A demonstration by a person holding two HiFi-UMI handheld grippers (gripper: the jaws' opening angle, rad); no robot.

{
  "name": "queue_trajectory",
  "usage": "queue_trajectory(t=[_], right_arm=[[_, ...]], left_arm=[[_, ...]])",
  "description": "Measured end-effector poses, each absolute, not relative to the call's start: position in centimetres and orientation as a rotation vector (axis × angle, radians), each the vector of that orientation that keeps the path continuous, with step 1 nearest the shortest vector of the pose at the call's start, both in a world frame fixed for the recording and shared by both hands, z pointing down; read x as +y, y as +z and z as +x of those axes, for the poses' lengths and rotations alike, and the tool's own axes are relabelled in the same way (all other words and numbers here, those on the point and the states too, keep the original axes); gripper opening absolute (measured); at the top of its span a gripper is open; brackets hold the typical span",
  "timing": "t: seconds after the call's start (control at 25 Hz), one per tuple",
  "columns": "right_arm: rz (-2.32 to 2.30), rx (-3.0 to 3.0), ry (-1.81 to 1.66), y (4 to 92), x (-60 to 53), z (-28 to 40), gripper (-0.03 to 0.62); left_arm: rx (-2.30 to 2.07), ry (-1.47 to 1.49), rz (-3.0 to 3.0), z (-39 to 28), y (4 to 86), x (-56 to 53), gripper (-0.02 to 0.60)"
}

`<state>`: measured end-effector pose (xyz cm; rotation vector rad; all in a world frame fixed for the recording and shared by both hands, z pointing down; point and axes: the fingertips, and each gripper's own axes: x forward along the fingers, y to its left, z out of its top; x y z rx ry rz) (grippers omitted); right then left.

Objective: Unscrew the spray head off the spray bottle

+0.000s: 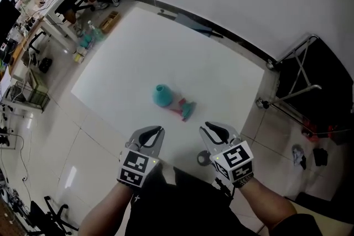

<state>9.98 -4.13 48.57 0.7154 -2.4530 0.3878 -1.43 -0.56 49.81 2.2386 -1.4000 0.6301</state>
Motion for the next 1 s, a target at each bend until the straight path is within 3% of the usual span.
queue_trajectory(t=[0.12,1.0], right_arm=[[0.684,-2.436,0.353,49.2,-4.1,9.5,0.064],[0.601,-2.326,0.319,52.8,-3.7,5.4,0.087]], left_arm=[[-1.364,0.672,2.265,-1.3,50.8,-1.3,0.069],[-0.904,1.413,2.673,0.8,57.7,-5.5,0.163]])
